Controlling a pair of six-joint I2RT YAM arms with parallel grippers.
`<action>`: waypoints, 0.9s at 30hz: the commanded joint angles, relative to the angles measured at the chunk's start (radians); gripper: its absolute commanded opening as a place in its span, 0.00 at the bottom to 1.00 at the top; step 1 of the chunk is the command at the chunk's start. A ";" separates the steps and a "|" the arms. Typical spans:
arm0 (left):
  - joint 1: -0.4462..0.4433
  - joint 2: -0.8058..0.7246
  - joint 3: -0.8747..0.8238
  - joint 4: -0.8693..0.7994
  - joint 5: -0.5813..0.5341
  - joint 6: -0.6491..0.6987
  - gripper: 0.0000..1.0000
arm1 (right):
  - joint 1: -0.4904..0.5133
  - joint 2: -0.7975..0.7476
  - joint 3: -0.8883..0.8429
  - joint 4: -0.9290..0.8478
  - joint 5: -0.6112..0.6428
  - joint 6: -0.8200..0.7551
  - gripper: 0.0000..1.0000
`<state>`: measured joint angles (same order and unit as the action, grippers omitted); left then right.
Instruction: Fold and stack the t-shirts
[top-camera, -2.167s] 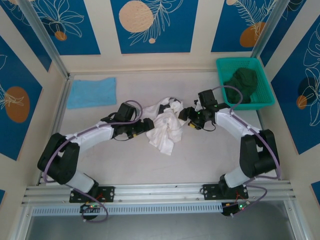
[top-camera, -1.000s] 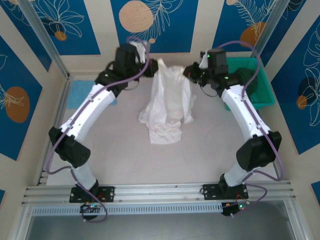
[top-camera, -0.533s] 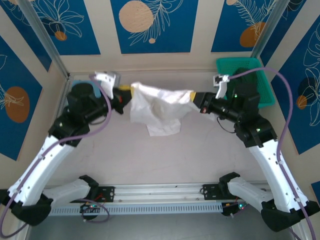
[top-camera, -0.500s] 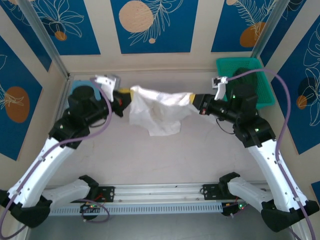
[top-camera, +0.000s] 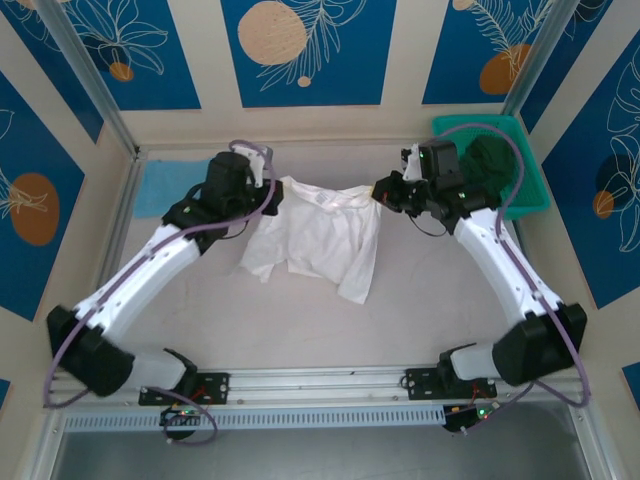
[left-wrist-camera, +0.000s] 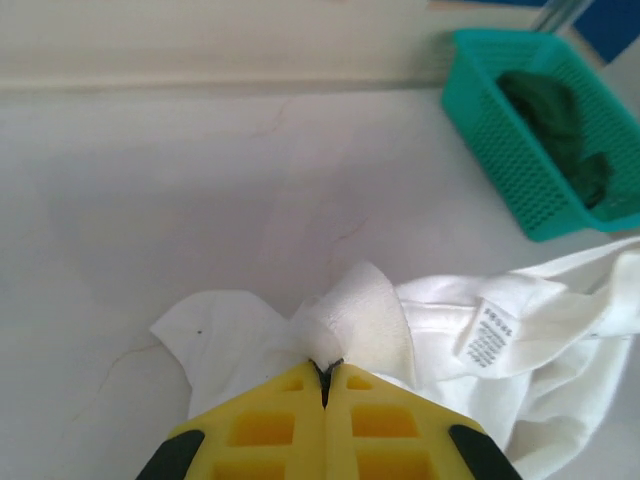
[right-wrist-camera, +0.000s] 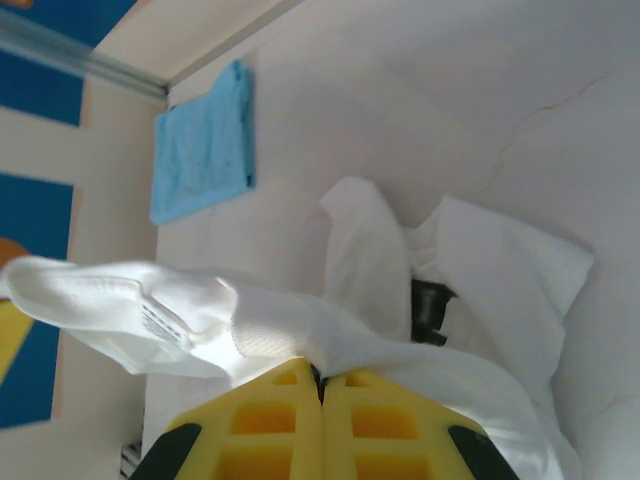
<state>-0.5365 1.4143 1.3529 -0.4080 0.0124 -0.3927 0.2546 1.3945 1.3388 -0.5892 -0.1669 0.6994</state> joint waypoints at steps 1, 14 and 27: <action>0.064 0.203 0.231 -0.024 0.088 -0.060 0.00 | -0.066 0.126 0.145 0.055 -0.054 0.076 0.00; 0.020 0.142 0.852 -0.034 0.333 0.242 0.00 | 0.018 -0.044 0.726 -0.046 0.011 -0.172 0.00; 0.008 -0.583 -0.258 0.066 -0.251 0.025 1.00 | 0.115 -0.482 -0.185 -0.106 0.057 -0.054 0.62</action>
<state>-0.5339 0.8314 1.1500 -0.2943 0.0998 -0.2695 0.3527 0.8871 1.1961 -0.5694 -0.1623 0.6106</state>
